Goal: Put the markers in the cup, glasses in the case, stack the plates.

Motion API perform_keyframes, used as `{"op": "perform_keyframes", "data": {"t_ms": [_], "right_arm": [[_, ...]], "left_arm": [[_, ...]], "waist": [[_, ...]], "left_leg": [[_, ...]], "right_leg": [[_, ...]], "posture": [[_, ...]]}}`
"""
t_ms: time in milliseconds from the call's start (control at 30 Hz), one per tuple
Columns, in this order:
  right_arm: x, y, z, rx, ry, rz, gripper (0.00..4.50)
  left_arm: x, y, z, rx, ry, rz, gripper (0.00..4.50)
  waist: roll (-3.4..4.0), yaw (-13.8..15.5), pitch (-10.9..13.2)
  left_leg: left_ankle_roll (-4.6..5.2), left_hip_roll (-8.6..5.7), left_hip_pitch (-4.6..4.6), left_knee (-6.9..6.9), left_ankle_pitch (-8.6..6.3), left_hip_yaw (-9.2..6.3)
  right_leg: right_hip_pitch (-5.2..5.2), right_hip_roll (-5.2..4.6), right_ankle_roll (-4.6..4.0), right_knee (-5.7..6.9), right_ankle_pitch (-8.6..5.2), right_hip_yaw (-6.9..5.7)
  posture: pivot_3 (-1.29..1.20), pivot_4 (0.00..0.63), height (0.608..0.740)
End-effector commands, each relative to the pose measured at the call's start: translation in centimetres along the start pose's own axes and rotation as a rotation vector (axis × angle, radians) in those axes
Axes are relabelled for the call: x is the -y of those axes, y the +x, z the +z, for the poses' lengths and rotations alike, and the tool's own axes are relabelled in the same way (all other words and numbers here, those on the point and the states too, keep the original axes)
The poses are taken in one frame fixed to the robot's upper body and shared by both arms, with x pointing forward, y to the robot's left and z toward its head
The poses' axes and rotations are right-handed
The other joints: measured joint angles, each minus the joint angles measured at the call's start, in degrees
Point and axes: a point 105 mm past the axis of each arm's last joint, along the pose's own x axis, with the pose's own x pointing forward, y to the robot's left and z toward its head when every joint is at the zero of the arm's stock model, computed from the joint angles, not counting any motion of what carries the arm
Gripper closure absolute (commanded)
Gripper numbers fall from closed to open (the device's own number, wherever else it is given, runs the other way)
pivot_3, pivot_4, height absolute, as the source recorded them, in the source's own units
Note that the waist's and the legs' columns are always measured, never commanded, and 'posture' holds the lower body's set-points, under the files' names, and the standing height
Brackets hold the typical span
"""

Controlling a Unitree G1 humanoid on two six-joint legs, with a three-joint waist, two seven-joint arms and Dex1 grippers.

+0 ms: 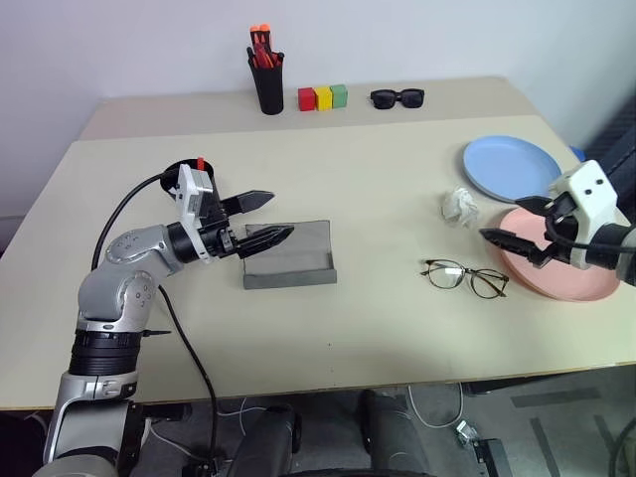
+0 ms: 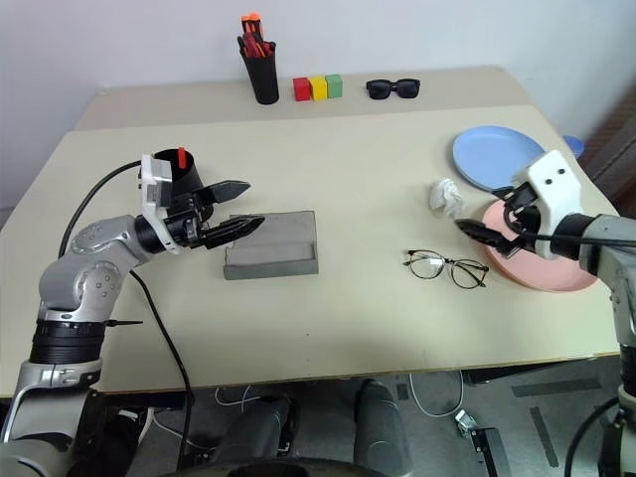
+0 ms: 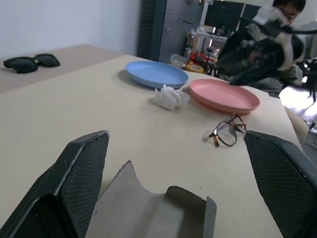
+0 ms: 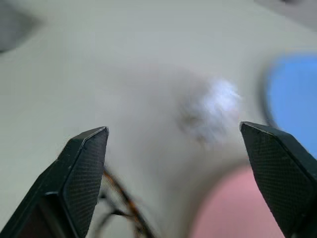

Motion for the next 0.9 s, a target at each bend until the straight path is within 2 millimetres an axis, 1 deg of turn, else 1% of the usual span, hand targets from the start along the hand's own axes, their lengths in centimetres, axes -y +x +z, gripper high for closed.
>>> {"op": "perform_keyframes", "data": {"t_ms": [33,67,167,300,400,467,533,633,733,767,800,867,900], "right_arm": [[-2.5,0.5,-1.8,-0.131,-0.179,0.131,0.06],[-2.5,0.7,-2.1,-0.154,-0.205,0.133,0.06],[-2.4,1.1,-2.2,-0.180,-0.245,0.142,0.06],[-1.0,1.9,-2.7,-0.220,-0.331,0.094,0.06],[-0.4,2.2,-3.8,-0.261,-0.360,0.085,0.06],[-0.2,2.3,-4.5,-0.288,-0.373,0.093,0.06],[-0.2,2.5,-4.8,-0.295,-0.379,0.097,0.06],[0.3,2.8,-5.2,-0.311,-0.389,0.084,0.85],[0.3,3.0,-5.1,-0.295,-0.362,0.082,2.35],[0.3,3.1,-5.0,-0.288,-0.351,0.084,2.92],[0.3,3.1,-5.0,-0.285,-0.349,0.085,3.37],[0.4,3.2,-5.1,-0.294,-0.367,0.084,4.44],[0.4,3.2,-5.1,-0.287,-0.364,0.080,4.48]], "left_arm": [[0.3,-0.1,1.1,0.019,0.041,-0.007,0.00],[0.4,-0.1,1.0,0.018,0.041,-0.007,0.00],[0.5,-0.2,0.7,0.014,0.041,-0.008,0.00],[0.6,-0.1,0.7,0.015,0.039,-0.007,0.00],[0.8,-0.1,0.7,0.016,0.040,-0.006,0.00],[1.0,0.0,0.8,0.017,0.041,-0.006,0.00],[1.1,0.1,0.9,0.019,0.043,-0.005,0.00],[1.4,0.2,1.1,0.019,0.044,-0.005,0.00],[1.6,0.3,1.2,0.018,0.044,-0.005,0.00],[1.6,0.3,1.2,0.017,0.044,-0.005,0.00],[1.6,0.3,1.2,0.016,0.044,-0.004,0.00],[1.5,0.3,1.1,0.014,0.043,-0.003,0.00],[1.5,0.3,1.1,0.014,0.043,-0.003,0.00]], "waist": [[-0.04,0.13,0.02],[-0.04,0.02,0.02],[-0.04,-0.29,0.02],[-0.04,-0.28,0.02],[-0.05,-0.05,0.03],[-0.05,0.09,0.03],[-0.06,0.00,0.03],[-0.05,-0.13,0.03],[-0.05,-0.23,0.03],[-0.06,-0.25,0.03],[-0.06,-0.21,0.03],[-0.06,-0.12,0.03],[-0.07,-0.12,0.02]], "left_leg": [[0.00,-0.02,-0.01,0.01,0.00,0.01],[0.00,-0.03,-0.01,0.02,0.00,0.02],[0.00,-0.04,0.01,0.09,0.00,0.14],[0.00,0.02,0.04,0.05,0.00,0.13],[0.00,0.02,0.02,0.05,0.00,0.13],[0.00,0.00,-0.01,0.05,0.00,0.12],[0.00,-0.01,-0.02,0.05,0.00,0.12],[0.00,0.00,-0.01,0.05,0.00,0.12],[0.00,0.00,0.01,0.05,0.00,0.12],[0.00,0.00,0.02,0.04,0.00,0.12],[0.00,0.01,0.02,0.04,0.00,0.12],[0.00,0.00,0.01,0.04,0.00,0.12],[0.00,0.00,0.01,0.04,0.00,0.12]], "right_leg": [[0.02,-0.01,0.01,-0.04,0.00,0.00],[0.07,-0.02,0.08,-0.12,0.04,0.00],[0.09,-0.08,0.16,-0.18,0.10,0.06],[0.08,0.00,0.12,-0.15,0.11,0.05],[0.07,-0.01,0.11,-0.17,0.12,0.05],[0.06,-0.02,0.11,-0.19,0.12,0.05],[0.06,-0.04,0.11,-0.22,0.12,0.05],[0.06,-0.04,0.11,-0.21,0.12,0.05],[0.06,-0.02,0.10,-0.19,0.13,0.05],[0.06,-0.02,0.10,-0.19,0.13,0.05],[0.06,-0.02,0.10,-0.19,0.13,0.05],[0.06,-0.02,0.10,-0.19,0.13,0.05],[0.07,-0.02,0.10,-0.20,0.13,0.05]], "posture": [[0.00,0.150,0.740],[0.00,0.150,0.740],[0.00,0.150,0.740],[0.00,0.150,0.740],[0.00,0.150,0.740],[0.00,0.150,0.740],[0.00,0.150,0.740],[0.00,0.150,0.740],[0.00,0.150,0.740],[0.00,0.150,0.740],[0.00,0.150,0.740],[0.00,0.150,0.740],[0.00,0.150,0.740]]}}
